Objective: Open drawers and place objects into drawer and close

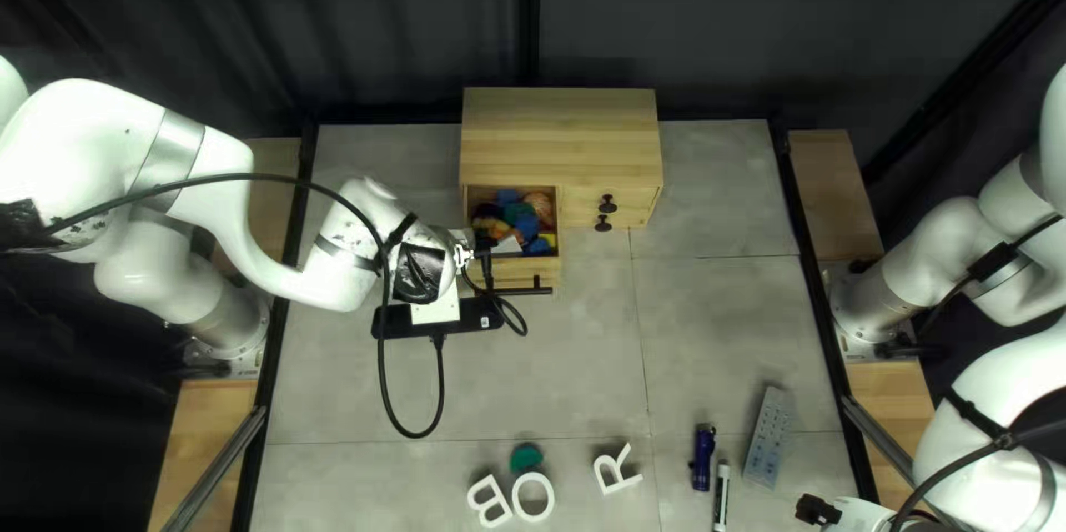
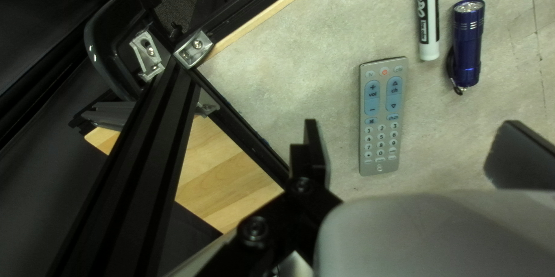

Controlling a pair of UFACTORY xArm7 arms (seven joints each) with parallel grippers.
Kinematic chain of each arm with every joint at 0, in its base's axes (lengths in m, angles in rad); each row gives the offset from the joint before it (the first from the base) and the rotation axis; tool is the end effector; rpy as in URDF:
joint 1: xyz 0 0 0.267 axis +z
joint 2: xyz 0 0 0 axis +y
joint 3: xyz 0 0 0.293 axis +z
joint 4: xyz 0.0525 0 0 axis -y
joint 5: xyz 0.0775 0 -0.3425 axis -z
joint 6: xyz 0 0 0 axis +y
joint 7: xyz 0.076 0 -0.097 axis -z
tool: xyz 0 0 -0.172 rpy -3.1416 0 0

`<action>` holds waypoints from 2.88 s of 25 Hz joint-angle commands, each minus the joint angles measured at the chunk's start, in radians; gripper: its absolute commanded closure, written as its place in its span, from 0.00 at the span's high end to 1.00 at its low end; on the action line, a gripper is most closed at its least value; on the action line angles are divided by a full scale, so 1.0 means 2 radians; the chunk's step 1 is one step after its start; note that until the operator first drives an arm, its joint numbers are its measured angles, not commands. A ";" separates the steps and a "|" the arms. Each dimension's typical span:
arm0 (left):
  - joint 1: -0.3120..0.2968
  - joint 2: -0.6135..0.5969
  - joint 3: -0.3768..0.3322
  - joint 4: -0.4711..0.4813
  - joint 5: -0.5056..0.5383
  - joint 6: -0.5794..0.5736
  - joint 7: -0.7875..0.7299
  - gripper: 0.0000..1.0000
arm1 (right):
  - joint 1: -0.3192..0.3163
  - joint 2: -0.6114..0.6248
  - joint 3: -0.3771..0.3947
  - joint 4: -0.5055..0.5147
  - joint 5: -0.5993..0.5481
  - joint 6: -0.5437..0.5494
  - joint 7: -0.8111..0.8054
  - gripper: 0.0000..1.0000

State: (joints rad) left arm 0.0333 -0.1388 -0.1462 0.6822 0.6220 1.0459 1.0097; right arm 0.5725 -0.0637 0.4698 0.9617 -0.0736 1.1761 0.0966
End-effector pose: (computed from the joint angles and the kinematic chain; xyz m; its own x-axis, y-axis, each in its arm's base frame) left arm 0.3644 0.0760 0.1371 0.0541 -0.8442 -0.5334 -0.9970 -0.0752 0.0178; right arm 0.2188 0.3368 0.1722 0.5604 0.8147 -0.1490 0.8282 -0.5503 0.1062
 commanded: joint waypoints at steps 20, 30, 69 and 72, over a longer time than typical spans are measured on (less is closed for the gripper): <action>0.004 0.009 0.004 0.006 0.000 0.009 0.013 1.00 | 0.000 0.000 0.000 0.000 0.000 0.000 0.000 1.00; 0.004 0.002 0.004 -0.002 0.000 0.010 0.012 1.00 | 0.000 0.000 0.000 0.000 0.000 0.000 0.000 1.00; -0.043 0.026 -0.053 0.111 -0.017 0.088 -0.019 1.00 | 0.000 0.000 0.000 0.000 0.000 0.000 0.000 1.00; -0.052 0.045 -0.063 0.125 -0.016 0.082 -0.034 1.00 | 0.000 0.000 0.000 0.000 0.000 0.000 0.000 1.00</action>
State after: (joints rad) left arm -0.0471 -0.0905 -0.2461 0.8994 0.5898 1.2209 0.9779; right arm 0.5725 -0.0637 0.4697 0.9617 -0.0736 1.1761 0.0966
